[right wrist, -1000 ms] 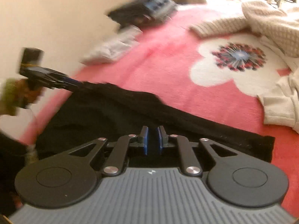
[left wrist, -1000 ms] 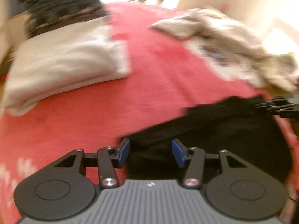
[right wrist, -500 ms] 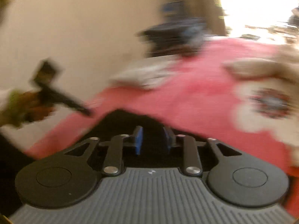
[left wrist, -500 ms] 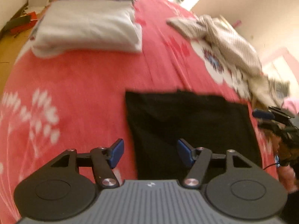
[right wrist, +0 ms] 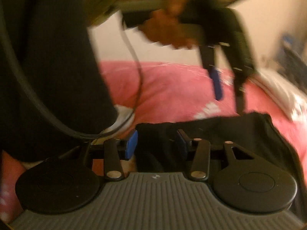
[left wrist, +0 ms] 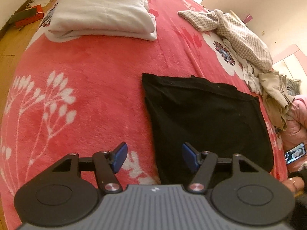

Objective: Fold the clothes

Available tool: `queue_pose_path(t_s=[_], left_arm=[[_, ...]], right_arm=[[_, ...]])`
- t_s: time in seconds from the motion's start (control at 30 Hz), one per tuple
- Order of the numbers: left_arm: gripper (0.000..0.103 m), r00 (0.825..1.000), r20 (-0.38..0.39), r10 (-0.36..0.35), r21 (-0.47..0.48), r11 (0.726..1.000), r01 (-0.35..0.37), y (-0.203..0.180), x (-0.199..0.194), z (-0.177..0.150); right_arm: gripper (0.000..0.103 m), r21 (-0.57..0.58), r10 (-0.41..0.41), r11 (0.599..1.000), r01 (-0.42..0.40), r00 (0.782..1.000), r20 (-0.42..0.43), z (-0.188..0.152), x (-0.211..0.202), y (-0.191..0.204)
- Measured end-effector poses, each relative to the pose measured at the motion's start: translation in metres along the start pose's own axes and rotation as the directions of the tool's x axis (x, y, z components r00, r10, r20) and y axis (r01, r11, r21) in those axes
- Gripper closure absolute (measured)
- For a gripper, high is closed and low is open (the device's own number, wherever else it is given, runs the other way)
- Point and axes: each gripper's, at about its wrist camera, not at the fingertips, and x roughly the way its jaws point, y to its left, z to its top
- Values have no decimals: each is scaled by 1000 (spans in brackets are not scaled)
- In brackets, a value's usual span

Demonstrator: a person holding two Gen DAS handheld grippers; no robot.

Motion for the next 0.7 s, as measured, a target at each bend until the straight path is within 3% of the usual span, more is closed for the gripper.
queue_pose_path(t_s=[0.27,0.33,0.37,0.4,0.5,0.63,0.7], left_arm=[[39,1000,13,-23,-34,999,23,16,0,-2],[39,999,18,-28,-41,999,28,19,-2,-2],[39,999,20,-32,-45,998,33,21,-2,-2],[39,999,21,-38,-49,998,39,22,-3,-2],[39,998,24,-66,-65,996,67,24,-4,-2],[39,995,15,-95,-79,992,96,20,6,0],[39,994,10,-107,-85,991,108,18,11,1]], right_arm=[[58,-132,-34,991,25,997,-63,-1,27,17],[65,-142,-49,989,40,997,-59,-3,25,16],[73,-116,-61,992,54,997,-55,-3,22,13],[92,-78,-85,994,81,995,-48,-4,18,8],[94,108,-108,988,108,994,-11,-5,-5,-18],[94,355,-96,932,76,995,40,-14,-39,-49],[94,379,-93,923,68,994,48,-16,-45,-50]])
